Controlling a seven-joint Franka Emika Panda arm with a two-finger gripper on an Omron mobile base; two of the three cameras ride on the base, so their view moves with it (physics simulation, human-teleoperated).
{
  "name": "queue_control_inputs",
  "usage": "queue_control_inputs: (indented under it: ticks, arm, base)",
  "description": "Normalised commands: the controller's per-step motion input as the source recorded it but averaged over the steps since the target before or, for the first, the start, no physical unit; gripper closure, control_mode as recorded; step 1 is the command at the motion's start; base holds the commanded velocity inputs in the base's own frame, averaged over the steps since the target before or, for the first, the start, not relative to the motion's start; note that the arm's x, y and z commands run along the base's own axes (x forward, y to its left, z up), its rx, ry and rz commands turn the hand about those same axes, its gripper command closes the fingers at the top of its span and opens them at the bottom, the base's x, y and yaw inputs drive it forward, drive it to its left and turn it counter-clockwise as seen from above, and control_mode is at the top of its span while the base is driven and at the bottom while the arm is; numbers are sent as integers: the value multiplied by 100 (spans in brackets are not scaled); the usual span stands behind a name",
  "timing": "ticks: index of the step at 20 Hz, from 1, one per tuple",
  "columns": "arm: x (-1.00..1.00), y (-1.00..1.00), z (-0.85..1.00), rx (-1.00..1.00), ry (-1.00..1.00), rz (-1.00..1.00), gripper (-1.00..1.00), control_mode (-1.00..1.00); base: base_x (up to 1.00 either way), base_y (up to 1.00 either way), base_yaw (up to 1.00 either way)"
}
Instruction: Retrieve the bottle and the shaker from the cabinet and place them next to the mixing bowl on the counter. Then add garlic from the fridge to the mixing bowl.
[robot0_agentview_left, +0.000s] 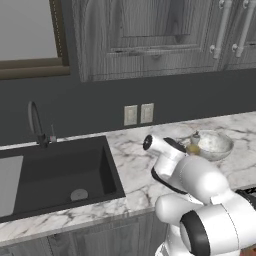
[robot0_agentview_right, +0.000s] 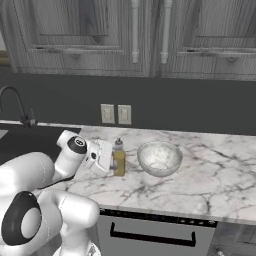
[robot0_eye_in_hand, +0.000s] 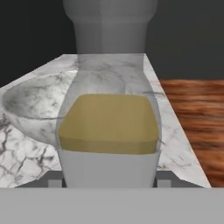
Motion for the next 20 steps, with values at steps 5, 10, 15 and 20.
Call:
queue_control_inputs:
  ticks: [5, 10, 15, 20]
  arm:
    - [13, 0, 0, -6, -2, 0, 100, -100]
    - [27, -2, 0, -1, 0, 0, 100, -100]
    - [36, 0, 0, 0, 0, 0, 100, -100]
    - [32, 0, 0, 0, 0, 0, 100, -100]
  base:
    - [0, 0, 0]
    - [0, 0, 0]
    - [0, 0, 0]
    - [0, 0, 0]
